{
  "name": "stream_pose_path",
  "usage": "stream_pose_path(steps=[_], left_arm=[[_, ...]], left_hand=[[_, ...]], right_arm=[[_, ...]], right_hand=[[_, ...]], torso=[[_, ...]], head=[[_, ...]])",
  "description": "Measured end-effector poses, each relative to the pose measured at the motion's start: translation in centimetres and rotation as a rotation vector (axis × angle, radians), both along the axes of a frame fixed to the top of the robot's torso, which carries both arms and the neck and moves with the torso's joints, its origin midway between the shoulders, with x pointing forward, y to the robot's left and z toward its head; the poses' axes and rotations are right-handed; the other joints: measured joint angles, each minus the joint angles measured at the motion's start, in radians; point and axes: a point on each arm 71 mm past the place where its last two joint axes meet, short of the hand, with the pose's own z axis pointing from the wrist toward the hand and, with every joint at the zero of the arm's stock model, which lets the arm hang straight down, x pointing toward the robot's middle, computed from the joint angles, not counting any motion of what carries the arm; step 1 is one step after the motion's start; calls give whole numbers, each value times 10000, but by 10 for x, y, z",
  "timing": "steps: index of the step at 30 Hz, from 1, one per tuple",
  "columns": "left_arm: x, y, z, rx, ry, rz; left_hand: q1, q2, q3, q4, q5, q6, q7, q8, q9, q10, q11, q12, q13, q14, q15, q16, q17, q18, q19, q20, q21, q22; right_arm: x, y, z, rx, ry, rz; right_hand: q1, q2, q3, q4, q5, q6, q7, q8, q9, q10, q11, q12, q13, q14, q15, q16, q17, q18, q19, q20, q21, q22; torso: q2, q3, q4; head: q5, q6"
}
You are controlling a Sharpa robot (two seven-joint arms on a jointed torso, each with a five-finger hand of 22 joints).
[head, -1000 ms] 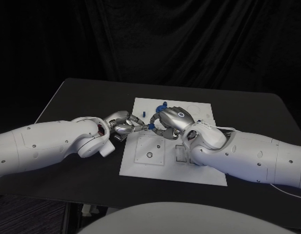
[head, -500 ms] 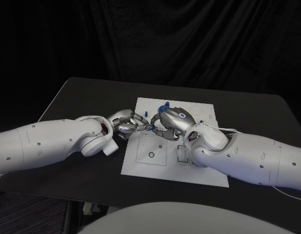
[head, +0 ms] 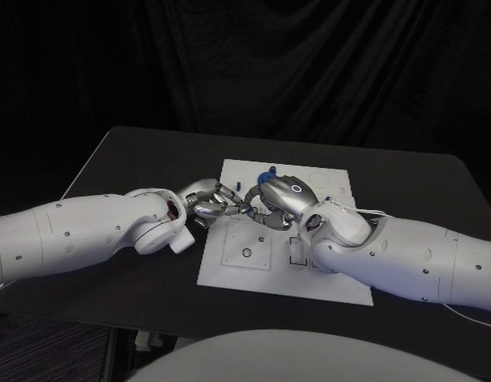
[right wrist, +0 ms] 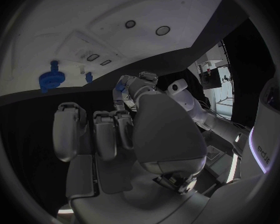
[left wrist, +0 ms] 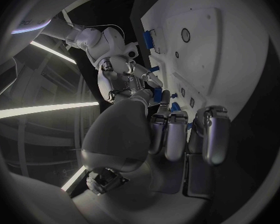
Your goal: Assemble the parts on the task board
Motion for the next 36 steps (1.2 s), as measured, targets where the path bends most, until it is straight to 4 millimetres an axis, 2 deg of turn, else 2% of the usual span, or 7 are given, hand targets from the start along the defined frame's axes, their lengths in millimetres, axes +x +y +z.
stream_pose_path(steps=[5,9,14,18,21,27,36], left_arm=[[0,0,0,-3,-13,6],[1,0,0,-28,-44,-3],[1,-1,0,-62,-96,-14],[1,-1,0,-83,-151,3],[2,-1,1,-105,-218,37],[2,-2,0,-117,-265,50],[2,9,0,72,-277,412]], left_hand=[[302,-102,309,-301,570,285,1,398,-9,-27,-168,-3,-9,-35,-140,0,0,1,22,-129,91,0],[375,-174,517,-404,948,283,3,775,47,2,-221,-4,-12,1,-212,0,0,0,0,-179,112,0],[402,-202,723,-465,1259,236,-36,781,47,9,-299,-4,-18,3,-285,0,0,0,1,-250,129,0],[425,-265,869,-508,1479,165,-97,785,47,-14,-343,-4,-25,3,-286,0,0,0,35,-285,129,0],[417,-354,870,-507,1521,132,-129,791,47,2,-359,-4,-33,3,-286,0,0,0,0,-321,129,0],[335,-433,1081,-645,1522,128,-133,808,47,5,-362,-3,-26,3,-285,0,0,0,0,-321,168,0],[271,-498,1162,-661,1521,128,-133,808,46,-26,-392,-3,-25,2,-356,0,0,0,0,-320,170,0]], right_arm=[[-1,0,0,17,12,25],[-1,0,0,23,18,38],[-1,0,0,28,20,39],[-1,-1,0,8,38,29],[-1,-1,0,-35,70,28],[1,-6,-1,-107,117,-61],[4,-42,4,-118,-30,-550]], right_hand=[[2,0,-3,-3,-2,-1,-2,1,6,0,0,0,0,0,0,0,0,0,0,0,0,-1],[4,0,2,3,-37,-17,-19,1,359,0,0,0,-1,0,0,0,0,0,0,0,-55,-1],[7,0,18,20,-224,-19,-21,-9,362,0,0,0,-1,0,0,-5,0,-1,-64,-8,-112,-2],[-9,21,-11,131,-800,-407,22,-314,1170,-149,148,-51,-1,0,0,-101,0,0,-156,84,-246,-2],[-132,134,-22,224,-1181,-961,181,-730,959,-283,203,-132,-2,25,26,-169,0,-1,-305,132,-418,-2],[-428,-47,-137,476,-1898,-2069,274,-1550,380,-707,161,-367,-2,-8,65,-388,-1,0,-574,143,-846,-3],[-402,-176,-259,597,-2198,-2435,255,-1732,89,-898,144,-476,-3,-8,65,-481,-1,0,-645,142,-1044,-4]], torso=[[0,0,-2],[0,4,-3],[-1,8,-2],[-5,9,-2],[-6,9,-2],[-7,8,-2],[-8,12,-6]], head=[[1,0],[3,0],[-27,0],[-28,0],[-28,0],[-83,-1],[-232,-1]])
